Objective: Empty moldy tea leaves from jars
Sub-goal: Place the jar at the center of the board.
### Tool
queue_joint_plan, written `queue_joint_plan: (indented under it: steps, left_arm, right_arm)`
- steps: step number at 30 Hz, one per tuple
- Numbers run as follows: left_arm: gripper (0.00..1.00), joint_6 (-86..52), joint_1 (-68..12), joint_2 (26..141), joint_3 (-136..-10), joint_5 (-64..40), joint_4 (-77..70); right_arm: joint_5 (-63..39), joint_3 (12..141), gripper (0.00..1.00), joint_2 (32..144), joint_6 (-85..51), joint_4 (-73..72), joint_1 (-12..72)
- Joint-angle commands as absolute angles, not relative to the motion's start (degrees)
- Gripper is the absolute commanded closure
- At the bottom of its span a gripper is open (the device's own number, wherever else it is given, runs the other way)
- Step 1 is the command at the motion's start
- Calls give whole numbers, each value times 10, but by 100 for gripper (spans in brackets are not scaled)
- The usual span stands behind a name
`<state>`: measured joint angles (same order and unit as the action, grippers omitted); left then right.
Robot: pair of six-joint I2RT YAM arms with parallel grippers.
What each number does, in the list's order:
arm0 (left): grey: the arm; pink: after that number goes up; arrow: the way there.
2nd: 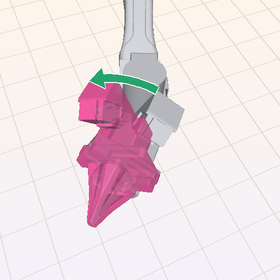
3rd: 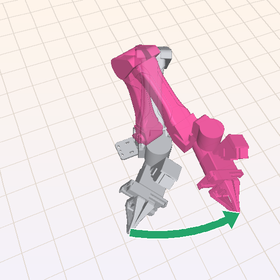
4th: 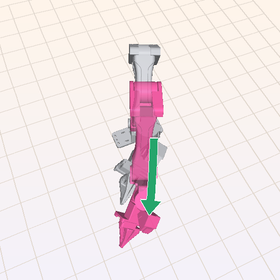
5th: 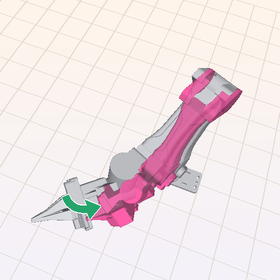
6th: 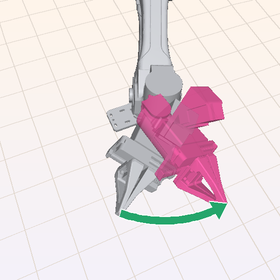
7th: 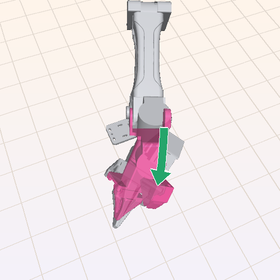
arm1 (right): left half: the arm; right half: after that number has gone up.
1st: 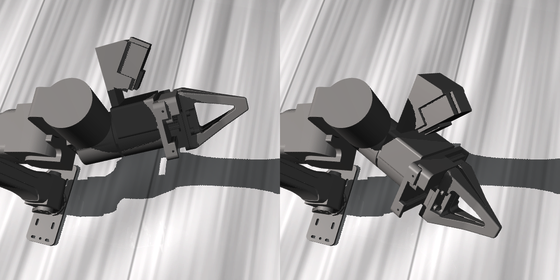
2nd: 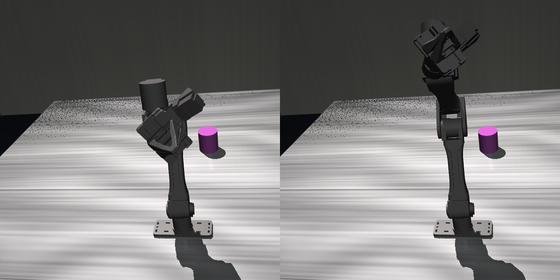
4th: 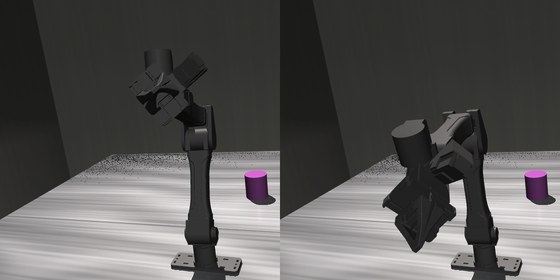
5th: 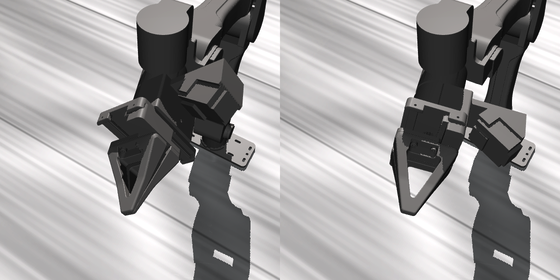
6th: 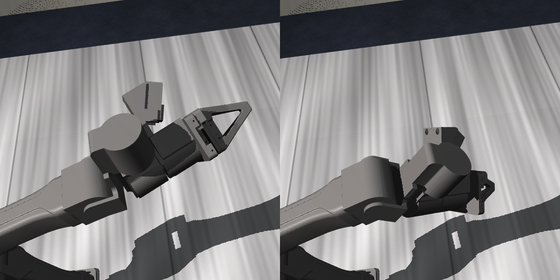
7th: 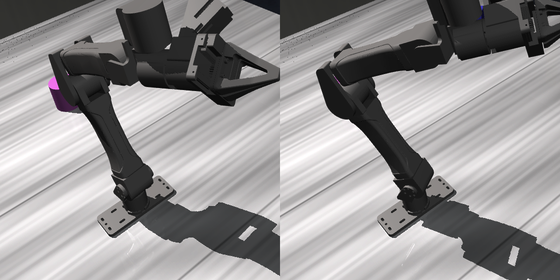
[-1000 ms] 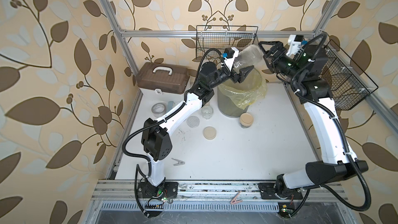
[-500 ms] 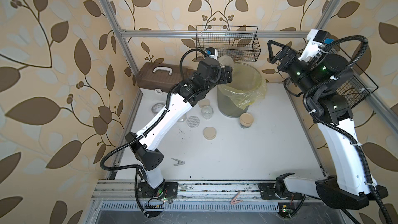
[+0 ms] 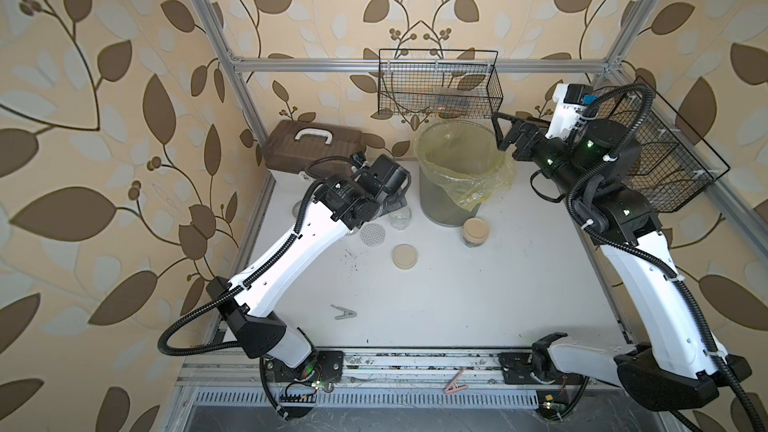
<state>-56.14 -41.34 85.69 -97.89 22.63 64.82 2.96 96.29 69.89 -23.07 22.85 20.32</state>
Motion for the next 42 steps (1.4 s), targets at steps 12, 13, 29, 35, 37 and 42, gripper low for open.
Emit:
queue_joint_plan:
  steps: [12, 13, 29, 35, 37, 42]
  left_arm:
    - [88, -657, -384, 843, -780, 162, 565]
    - [88, -656, -382, 849, -771, 156, 558]
    - [88, -584, -344, 998, -765, 58, 522]
    - [83, -571, -340, 1027, -752, 47, 515]
    - [78, -564, -340, 1036, -756, 47, 520]
    - [43, -552, -340, 1044, -761, 46, 519]
  right_arm:
    - [17, 890, 0, 625, -253, 256, 218]
    - [17, 890, 0, 624, -252, 258, 218]
    - [37, 893, 0, 610, -243, 297, 218]
    - [44, 896, 0, 606, -237, 307, 219]
    - [47, 900, 0, 607, -235, 311, 219]
    - [48, 906, 0, 607, -229, 318, 219]
